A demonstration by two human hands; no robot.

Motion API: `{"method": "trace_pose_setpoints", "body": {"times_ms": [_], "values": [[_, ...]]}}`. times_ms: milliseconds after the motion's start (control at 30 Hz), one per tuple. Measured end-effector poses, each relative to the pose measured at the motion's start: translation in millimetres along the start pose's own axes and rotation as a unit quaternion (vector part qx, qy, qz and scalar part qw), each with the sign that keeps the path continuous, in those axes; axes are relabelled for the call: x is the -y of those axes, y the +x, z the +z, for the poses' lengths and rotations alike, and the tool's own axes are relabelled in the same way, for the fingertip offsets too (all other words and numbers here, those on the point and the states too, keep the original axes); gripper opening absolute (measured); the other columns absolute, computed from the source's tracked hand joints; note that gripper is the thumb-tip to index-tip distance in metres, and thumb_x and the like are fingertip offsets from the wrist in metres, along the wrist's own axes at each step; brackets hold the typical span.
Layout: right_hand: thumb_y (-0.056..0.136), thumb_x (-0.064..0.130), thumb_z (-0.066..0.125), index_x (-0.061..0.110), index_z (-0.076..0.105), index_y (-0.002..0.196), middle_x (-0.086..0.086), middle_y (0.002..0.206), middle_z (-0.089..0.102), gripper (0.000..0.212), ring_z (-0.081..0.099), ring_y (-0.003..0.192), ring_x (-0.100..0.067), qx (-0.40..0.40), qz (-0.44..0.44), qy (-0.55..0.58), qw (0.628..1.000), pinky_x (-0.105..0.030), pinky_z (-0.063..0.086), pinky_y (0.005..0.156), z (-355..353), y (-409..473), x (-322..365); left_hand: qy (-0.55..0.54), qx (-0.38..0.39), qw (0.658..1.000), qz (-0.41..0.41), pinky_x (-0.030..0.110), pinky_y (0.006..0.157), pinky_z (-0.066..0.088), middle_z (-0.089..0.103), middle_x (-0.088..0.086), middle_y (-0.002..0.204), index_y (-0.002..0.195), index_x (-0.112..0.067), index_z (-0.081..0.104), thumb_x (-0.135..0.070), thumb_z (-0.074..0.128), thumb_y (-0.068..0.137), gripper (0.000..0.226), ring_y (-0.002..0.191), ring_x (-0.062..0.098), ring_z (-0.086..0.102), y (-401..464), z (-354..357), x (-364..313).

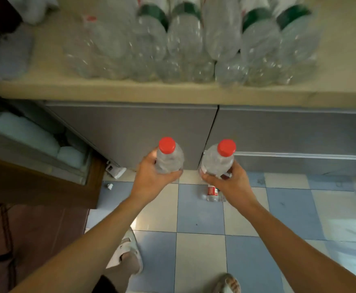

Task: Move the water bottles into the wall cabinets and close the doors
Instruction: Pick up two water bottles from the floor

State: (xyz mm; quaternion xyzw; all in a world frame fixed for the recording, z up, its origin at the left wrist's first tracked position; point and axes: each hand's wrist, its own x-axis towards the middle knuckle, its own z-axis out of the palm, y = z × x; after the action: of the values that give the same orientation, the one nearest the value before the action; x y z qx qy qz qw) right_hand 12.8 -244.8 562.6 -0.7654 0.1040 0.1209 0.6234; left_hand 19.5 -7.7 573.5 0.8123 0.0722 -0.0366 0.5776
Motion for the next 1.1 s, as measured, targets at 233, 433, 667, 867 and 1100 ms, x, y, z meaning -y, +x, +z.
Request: {"method": "trace_pose_setpoints", "body": {"times_ms": [233,433,667,867,1100], "values": [[0.069,0.025,0.093,0.033,0.065,0.111,0.019,0.102,0.075,0.051,0.071,0.095,0.001,-0.021,-0.071,0.004,0.997,-0.014,0.055,0.073,-19.9,-58.9,179.1,-0.025,-0.017,0.998,0.062,0.002,0.073,0.045,0.066,-0.036,0.102,0.107,-0.042,0.061,-0.053,0.091,0.054,0.062,0.097,-0.014,0.062,-19.3,-85.1,-156.5],[0.071,0.015,0.091,0.019,0.070,0.109,0.012,0.098,0.078,0.043,0.072,0.095,-0.001,-0.067,-0.182,0.002,0.981,-0.009,0.052,0.074,9.8,-56.4,333.3,-0.052,0.008,0.980,0.194,0.029,0.088,0.055,0.075,-0.011,0.103,0.107,-0.032,0.070,-0.046,0.090,0.061,0.052,0.101,0.006,0.070,18.7,-172.1,-280.0],[0.061,0.040,0.090,0.024,0.068,0.113,0.012,0.101,0.077,0.058,0.072,0.097,-0.004,-0.145,-0.298,0.039,0.943,-0.020,0.056,0.080,47.9,-48.8,507.7,-0.067,0.012,0.940,0.335,0.017,0.079,0.053,0.074,-0.010,0.104,0.113,-0.023,0.065,-0.026,0.091,0.072,0.048,0.098,0.007,0.070,64.1,-286.7,-421.8],[0.056,0.043,0.089,0.031,0.069,0.102,0.011,0.100,0.078,0.051,0.072,0.096,-0.007,-0.178,-0.396,0.084,0.897,-0.024,0.054,0.082,54.6,-53.2,638.1,-0.088,-0.005,0.907,0.411,0.010,0.075,0.051,0.074,-0.010,0.105,0.116,-0.022,0.063,-0.016,0.086,0.078,0.045,0.097,0.002,0.068,81.9,-343.1,-531.0],[0.058,0.048,0.090,0.035,0.070,0.105,0.012,0.098,0.077,0.053,0.072,0.093,-0.006,-0.187,-0.500,0.091,0.841,-0.035,0.058,0.086,49.4,-47.4,774.8,-0.116,-0.049,0.875,0.468,0.011,0.070,0.051,0.069,-0.033,0.101,0.107,-0.047,0.060,-0.035,0.086,0.075,0.042,0.094,-0.012,0.063,109.2,-388.5,-642.5]]}}
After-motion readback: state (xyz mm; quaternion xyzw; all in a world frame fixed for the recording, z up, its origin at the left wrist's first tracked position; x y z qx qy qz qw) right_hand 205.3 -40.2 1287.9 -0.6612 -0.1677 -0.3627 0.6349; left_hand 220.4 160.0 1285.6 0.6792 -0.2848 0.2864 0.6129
